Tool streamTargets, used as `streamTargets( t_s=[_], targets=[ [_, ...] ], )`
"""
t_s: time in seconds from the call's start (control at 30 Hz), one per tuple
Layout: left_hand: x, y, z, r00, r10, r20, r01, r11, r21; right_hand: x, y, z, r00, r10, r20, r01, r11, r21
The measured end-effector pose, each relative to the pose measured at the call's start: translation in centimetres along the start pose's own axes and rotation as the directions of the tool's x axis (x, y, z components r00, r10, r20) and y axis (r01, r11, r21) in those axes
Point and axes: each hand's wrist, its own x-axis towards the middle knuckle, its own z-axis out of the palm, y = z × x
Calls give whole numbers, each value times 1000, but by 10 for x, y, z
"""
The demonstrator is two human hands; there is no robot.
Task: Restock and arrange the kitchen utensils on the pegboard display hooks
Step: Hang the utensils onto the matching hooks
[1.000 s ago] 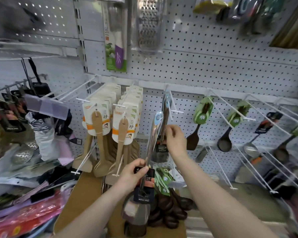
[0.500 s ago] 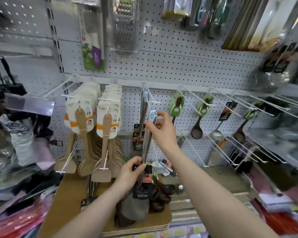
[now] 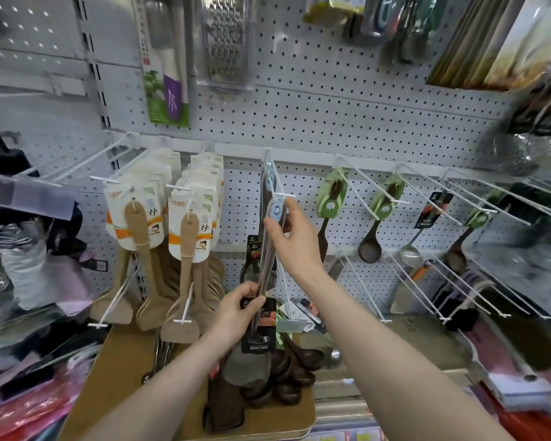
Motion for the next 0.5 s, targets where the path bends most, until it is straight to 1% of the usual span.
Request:
streamTargets(
  t_s=[0.07,0.17,0.27,0.33,0.43,0.5],
  targets=[
    [8,0,1,1000,-14,-1,14,1000,2,9,6,4,1000,-2,11,1,1000,12],
    [27,-3,1,999,-32,-17,33,999,25,26,12,13,999,47,19,-47,998,39],
    [50,-6,-1,996,-91,-26,92,996,20,43,18,21,997,70,28,-72,993,90],
    [68,-5,-2,991,-127,-45,129,991,46,55,21,27,994,103,29,-106,985,139],
    [90,-6,0,981,-178,-84,178,984,2,70,28,34,990,137,44,-142,976,167],
    [103,-9,3,979,-183,-92,185,983,17,77,35,36,992,117,56,-125,980,153]
  ],
)
